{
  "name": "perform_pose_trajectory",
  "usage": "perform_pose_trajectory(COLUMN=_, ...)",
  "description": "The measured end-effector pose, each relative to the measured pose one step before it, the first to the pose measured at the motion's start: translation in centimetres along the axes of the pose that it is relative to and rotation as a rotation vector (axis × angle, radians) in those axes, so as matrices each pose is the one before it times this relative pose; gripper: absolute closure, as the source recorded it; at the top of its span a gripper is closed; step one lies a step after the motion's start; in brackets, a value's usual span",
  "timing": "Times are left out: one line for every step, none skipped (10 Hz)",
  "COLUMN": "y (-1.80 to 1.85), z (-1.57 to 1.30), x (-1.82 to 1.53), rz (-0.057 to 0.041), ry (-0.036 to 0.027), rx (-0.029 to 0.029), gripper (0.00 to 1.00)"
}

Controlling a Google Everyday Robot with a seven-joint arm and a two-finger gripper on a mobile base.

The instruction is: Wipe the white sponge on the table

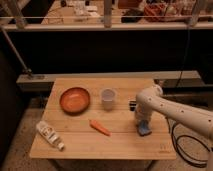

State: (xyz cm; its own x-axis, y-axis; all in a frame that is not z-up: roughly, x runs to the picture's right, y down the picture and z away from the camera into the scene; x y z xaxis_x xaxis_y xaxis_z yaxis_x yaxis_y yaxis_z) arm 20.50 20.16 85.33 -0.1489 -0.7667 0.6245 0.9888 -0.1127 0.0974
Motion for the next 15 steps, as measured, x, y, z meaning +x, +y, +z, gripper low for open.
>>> perform_pose_trajectory(y=-2.712, z=0.253, x=0.163, rz=-0.03399, ry=-0.00196, rx=0.00129, gripper=1.0)
perform_pose_trajectory(y=-2.69, z=0.193, x=0.144, rz=-0.03708, ry=-0.00142, rx=0.00763, gripper=1.0)
perform_pose_trajectory(y=-1.891, z=0.057, x=-0.17, rz=-0.0307, ry=-0.00411, rx=0.00934, gripper=1.0)
perform_pose_trajectory(y=-1.865, z=0.056, x=-0.651, rz=-0.03959, ry=-0.00978, rx=0.0082, gripper=1.0)
perform_pose_trajectory(y=-1.75, z=0.232, x=-1.441, rz=-0.04046, ry=-0.01571, rx=0.00451, gripper=1.0)
perform_pose_trajectory(y=-1.136, z=0.156, x=-1.384, rz=-0.03059, ry=-0.00525, rx=0.00227, gripper=1.0)
perform_pose_trajectory(y=-0.67, z=0.027, x=-1.412, rz=-0.01627, ry=-0.00636, rx=0.00236, gripper=1.0)
perform_pose_trajectory(y=-0.363, z=-0.093, x=-1.754, rz=-0.01166, ry=-0.00545, rx=0.00056, gripper=1.0)
perform_pose_trajectory(y=0.296, z=-0.068, x=-1.622, rz=0.00395, ry=-0.00755, rx=0.00621, gripper=1.0)
perform_pose_trajectory(y=0.689, z=-0.045, x=-0.882, rz=0.00929, ry=-0.00231, rx=0.00511, gripper=1.0)
perform_pose_trajectory(y=1.795, z=0.001, x=-1.292, rz=0.02415, ry=-0.00224, rx=0.00347, gripper=1.0)
perform_pose_trajectory(y=2.15, z=-0.06, x=-1.19, rz=0.0276, ry=-0.00198, rx=-0.00248, gripper=1.0)
perform_pose_trajectory(y=2.546, z=-0.079, x=-0.927, rz=0.03435, ry=0.0043, rx=-0.00365, gripper=1.0)
perform_pose_trajectory(y=1.976, z=-0.034, x=-0.452, rz=0.03015, ry=0.00588, rx=-0.0011, gripper=1.0)
perform_pose_trajectory(y=2.71, z=-0.072, x=-0.145, rz=0.04726, ry=0.01176, rx=-0.00019, gripper=1.0)
